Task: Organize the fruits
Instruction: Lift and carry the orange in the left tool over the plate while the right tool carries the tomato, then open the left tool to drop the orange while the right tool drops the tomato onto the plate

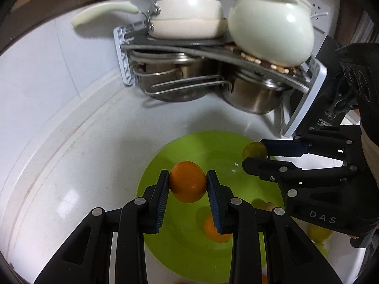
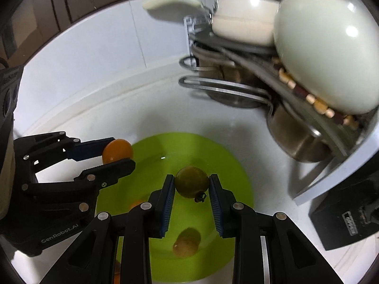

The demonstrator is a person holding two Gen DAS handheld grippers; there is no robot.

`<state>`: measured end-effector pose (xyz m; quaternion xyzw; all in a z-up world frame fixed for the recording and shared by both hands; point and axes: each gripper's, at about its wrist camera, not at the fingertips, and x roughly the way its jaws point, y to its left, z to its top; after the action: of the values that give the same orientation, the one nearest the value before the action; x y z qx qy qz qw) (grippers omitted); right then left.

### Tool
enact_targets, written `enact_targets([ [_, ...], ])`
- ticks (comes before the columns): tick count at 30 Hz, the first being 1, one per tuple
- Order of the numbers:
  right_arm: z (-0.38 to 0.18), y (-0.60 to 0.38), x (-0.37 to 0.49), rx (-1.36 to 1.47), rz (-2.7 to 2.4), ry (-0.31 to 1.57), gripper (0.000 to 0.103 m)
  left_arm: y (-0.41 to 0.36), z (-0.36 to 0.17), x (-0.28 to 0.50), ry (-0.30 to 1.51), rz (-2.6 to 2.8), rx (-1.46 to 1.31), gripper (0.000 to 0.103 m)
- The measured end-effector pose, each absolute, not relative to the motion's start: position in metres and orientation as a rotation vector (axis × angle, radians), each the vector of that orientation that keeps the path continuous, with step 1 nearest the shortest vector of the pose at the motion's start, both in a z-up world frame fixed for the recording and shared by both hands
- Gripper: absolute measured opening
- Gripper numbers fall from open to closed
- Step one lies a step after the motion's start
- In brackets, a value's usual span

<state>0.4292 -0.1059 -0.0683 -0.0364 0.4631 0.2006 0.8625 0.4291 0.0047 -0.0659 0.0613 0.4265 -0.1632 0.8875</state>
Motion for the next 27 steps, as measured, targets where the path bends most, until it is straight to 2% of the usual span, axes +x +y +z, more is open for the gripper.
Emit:
enact_targets([
  [21, -0.094, -0.103, 0.448, -0.086, 0.433, 1.038, 0.030, -0.001, -0.097, 0.453, 0.960, -0.350, 0.141, 0.032],
  [27, -0.092, -0.104, 0.448, -0.087, 0.433, 1.037, 0.031, 0.000, -0.094, 0.449, 0.950, -0.329, 0.152, 0.043],
])
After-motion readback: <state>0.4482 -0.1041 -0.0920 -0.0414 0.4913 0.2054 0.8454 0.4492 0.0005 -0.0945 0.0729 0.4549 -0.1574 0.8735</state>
